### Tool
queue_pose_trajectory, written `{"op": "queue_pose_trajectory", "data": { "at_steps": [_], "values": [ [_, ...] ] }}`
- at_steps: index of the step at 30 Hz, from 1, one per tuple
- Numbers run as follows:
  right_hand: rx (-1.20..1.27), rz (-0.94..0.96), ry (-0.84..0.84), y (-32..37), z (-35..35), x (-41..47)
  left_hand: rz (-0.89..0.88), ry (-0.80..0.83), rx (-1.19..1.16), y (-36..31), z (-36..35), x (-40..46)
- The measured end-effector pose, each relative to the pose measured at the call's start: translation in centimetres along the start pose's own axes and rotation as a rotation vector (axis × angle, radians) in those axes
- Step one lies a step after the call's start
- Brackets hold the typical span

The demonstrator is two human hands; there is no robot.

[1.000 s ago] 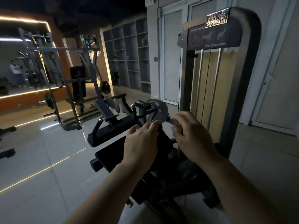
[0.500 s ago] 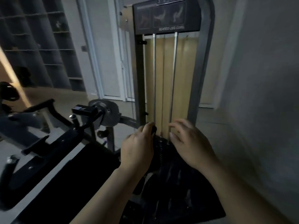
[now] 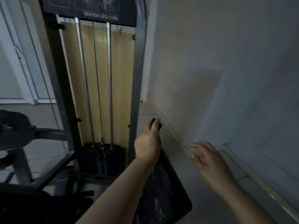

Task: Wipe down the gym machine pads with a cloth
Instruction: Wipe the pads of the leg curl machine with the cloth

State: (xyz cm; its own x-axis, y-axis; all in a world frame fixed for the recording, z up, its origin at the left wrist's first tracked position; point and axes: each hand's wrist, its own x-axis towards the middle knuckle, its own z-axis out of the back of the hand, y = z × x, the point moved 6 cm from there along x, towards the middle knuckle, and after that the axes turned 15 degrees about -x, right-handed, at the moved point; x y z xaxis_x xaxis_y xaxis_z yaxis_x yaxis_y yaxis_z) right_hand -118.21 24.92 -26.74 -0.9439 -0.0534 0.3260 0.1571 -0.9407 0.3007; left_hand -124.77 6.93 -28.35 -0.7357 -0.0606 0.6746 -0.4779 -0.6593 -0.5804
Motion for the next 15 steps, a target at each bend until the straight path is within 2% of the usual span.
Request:
{"op": "queue_pose_trajectory", "data": {
  "at_steps": [2, 5, 6, 8, 10, 12, 13, 15],
  "values": [
    [0.005, -0.034, 0.011, -1.8, -1.2, 0.1, 0.040, 0.090, -0.028, 1.4, -4.5, -2.0],
    [0.069, -0.101, 0.081, -3.7, -4.4, 0.6, 0.194, 0.362, -0.037, 2.7, -10.3, -8.0],
    [0.113, -0.137, 0.124, -4.0, -5.6, 0.9, 0.245, 0.462, -0.053, 2.8, -11.4, -10.0],
    [0.200, -0.182, 0.207, -4.0, -8.1, 1.4, 0.275, 0.528, -0.128, 2.1, -11.5, -12.1],
    [0.254, -0.191, 0.232, -3.5, -10.2, 2.2, 0.335, 0.472, -0.327, 1.8, -10.0, -12.4],
    [0.266, -0.158, 0.181, -2.7, -11.5, 3.3, 0.417, 0.323, -0.546, 2.5, -8.0, -12.0],
    [0.249, -0.118, 0.152, -2.1, -11.8, 4.0, 0.442, 0.224, -0.585, 3.3, -6.7, -11.9],
    [0.168, 0.085, 0.127, -0.1, -12.4, 5.0, 0.435, 0.057, -0.494, 5.6, -4.6, -12.1]
  ]
}}
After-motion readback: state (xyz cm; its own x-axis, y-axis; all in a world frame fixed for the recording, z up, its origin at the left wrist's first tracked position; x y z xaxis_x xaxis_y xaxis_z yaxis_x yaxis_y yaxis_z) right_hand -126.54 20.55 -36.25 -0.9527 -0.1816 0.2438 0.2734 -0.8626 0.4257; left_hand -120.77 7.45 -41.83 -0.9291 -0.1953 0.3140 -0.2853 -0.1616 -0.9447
